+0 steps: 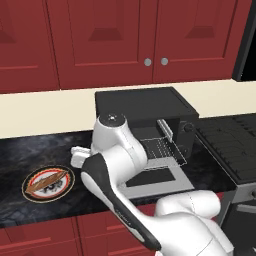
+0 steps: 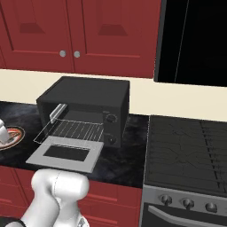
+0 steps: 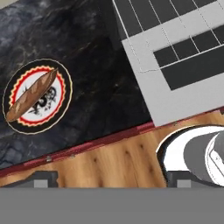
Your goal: Pull the toaster oven rack outwards. Pick up the baguette from the plate and place it on the toaster oven rack. Close the toaster oven door fully and set the temperature to the lowest setting.
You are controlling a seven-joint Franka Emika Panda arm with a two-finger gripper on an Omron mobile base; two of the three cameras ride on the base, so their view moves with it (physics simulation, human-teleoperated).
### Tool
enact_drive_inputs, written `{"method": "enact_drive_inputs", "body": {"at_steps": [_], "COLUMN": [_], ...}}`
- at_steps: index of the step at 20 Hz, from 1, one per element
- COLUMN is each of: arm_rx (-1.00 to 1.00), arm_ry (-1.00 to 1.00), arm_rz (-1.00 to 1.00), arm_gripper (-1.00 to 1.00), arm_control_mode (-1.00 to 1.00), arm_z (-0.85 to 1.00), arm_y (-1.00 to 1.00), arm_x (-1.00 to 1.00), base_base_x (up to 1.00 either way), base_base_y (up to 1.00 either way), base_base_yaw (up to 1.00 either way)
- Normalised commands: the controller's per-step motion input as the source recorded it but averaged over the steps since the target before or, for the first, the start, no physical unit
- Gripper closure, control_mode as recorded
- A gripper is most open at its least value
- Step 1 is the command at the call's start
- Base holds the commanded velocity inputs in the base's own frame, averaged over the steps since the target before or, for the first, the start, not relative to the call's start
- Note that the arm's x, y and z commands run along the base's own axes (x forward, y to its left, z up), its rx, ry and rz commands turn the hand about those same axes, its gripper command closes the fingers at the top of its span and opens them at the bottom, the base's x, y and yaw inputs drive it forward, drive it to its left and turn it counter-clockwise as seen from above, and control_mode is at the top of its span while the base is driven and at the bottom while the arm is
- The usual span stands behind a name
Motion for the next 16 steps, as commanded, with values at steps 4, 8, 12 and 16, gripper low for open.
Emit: {"method": "enact_drive_inputs", "body": {"at_steps": [4,8,12,16], "arm_rx": [0.0,0.0,0.0,0.01], "arm_ry": [0.0,0.03,0.07,0.07], "arm_rz": [0.0,0.0,0.0,0.0], "arm_gripper": [-1.0,-1.0,-1.0,-1.0], "arm_control_mode": [-1.0,-1.0,-1.0,-1.0], "arm_z": [-0.3,-0.23,-0.21,-0.28], "arm_y": [0.71,0.82,0.76,0.57], "arm_x": [0.44,0.48,0.52,0.58], "base_base_x": [0.0,0.0,0.0,0.0], "base_base_y": [0.0,0.0,0.0,0.0], "base_base_yaw": [0.0,0.0,0.0,0.0]}}
